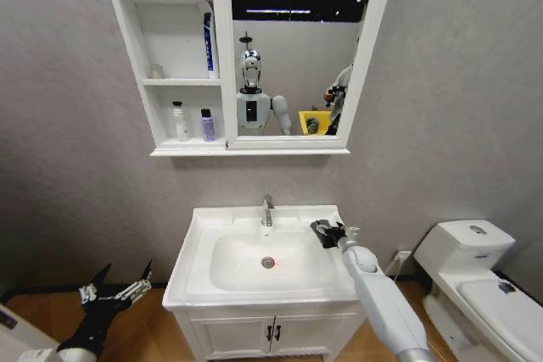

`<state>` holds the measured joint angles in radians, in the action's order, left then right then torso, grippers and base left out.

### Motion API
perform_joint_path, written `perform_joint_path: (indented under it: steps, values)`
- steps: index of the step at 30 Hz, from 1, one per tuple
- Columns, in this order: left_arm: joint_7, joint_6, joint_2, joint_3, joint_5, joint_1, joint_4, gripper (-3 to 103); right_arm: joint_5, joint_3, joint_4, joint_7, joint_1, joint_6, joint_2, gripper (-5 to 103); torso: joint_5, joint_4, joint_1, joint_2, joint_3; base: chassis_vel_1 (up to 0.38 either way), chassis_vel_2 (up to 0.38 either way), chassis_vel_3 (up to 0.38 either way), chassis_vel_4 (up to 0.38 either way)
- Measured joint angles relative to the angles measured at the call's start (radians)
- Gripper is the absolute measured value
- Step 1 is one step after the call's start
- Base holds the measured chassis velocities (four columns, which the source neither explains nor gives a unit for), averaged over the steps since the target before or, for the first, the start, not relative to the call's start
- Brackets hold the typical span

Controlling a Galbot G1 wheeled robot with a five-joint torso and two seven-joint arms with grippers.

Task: Move facial cleanser and shampoo from washbasin to cabinet, then wipe washbasin with towel.

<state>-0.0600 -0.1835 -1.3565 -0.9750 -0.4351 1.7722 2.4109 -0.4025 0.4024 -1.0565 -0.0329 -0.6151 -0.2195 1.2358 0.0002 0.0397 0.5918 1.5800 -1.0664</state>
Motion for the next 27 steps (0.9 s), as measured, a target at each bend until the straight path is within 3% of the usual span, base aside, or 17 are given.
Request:
perform_joint_path:
  steps: [4, 7, 8, 10, 12, 15, 16, 22, 27]
  values:
    - [0.0, 0.0, 0.0, 0.0, 0.0, 0.0, 0.0, 100, 0.005, -0.004, 0.023, -0.014, -0.007, 0.011, -0.006, 97, -0.0001, 0.0, 0.0, 0.0, 0.0, 0.0, 0.0, 0.0, 0.0]
    - [0.0, 0.0, 0.0, 0.0, 0.0, 0.0, 0.0, 100, 0.012, -0.004, 0.031, -0.026, -0.013, 0.022, -0.008, 81, -0.0002, -0.0001, 0.0, 0.0, 0.0, 0.0, 0.0, 0.0, 0.0]
    - [0.0, 0.0, 0.0, 0.0, 0.0, 0.0, 0.0, 100, 0.012, -0.004, 0.031, -0.026, -0.013, 0.022, -0.008, 81, -0.0002, -0.0001, 0.0, 0.0, 0.0, 0.0, 0.0, 0.0, 0.0]
    - [0.0, 0.0, 0.0, 0.0, 0.0, 0.0, 0.0, 100, 0.022, -0.006, 0.031, -0.033, -0.019, 0.03, -0.009, 70, -0.0002, -0.0002, 0.0, 0.0, 0.0, 0.0, 0.0, 0.0, 0.0]
    - [0.0, 0.0, 0.0, 0.0, 0.0, 0.0, 0.0, 100, 0.027, -0.006, 0.031, -0.033, -0.02, 0.032, -0.009, 70, -0.0002, -0.0002, 0.0, 0.0, 0.0, 0.0, 0.0, 0.0, 0.0]
    - [0.0, 0.0, 0.0, 0.0, 0.0, 0.0, 0.0, 100, 0.04, -0.007, 0.027, -0.033, -0.021, 0.033, -0.008, 54, -0.0002, -0.0001, 0.0, 0.0, 0.0, 0.0, 0.0, 0.0, 0.0]
    - [0.0, 0.0, 0.0, 0.0, 0.0, 0.0, 0.0, 100, 0.04, -0.007, 0.027, -0.033, -0.021, 0.033, -0.008, 54, -0.0002, -0.0001, 0.0, 0.0, 0.0, 0.0, 0.0, 0.0, 0.0]
    - [0.0, 0.0, 0.0, 0.0, 0.0, 0.0, 0.0, 100, 0.04, -0.003, -0.024, -0.03, -0.036, 0.027, -0.02, 27, -0.0001, 0.0, 0.0, 0.0, 0.0, 0.0, 0.0, 0.0, 0.0]
    - [0.0, 0.0, 0.0, 0.0, 0.0, 0.0, 0.0, 100, 0.016, 0.001, -0.106, -0.027, -0.064, 0.012, -0.034, 12, -0.0001, 0.0, 0.0, 0.0, 0.0, 0.0, 0.0, 0.0, 0.0]
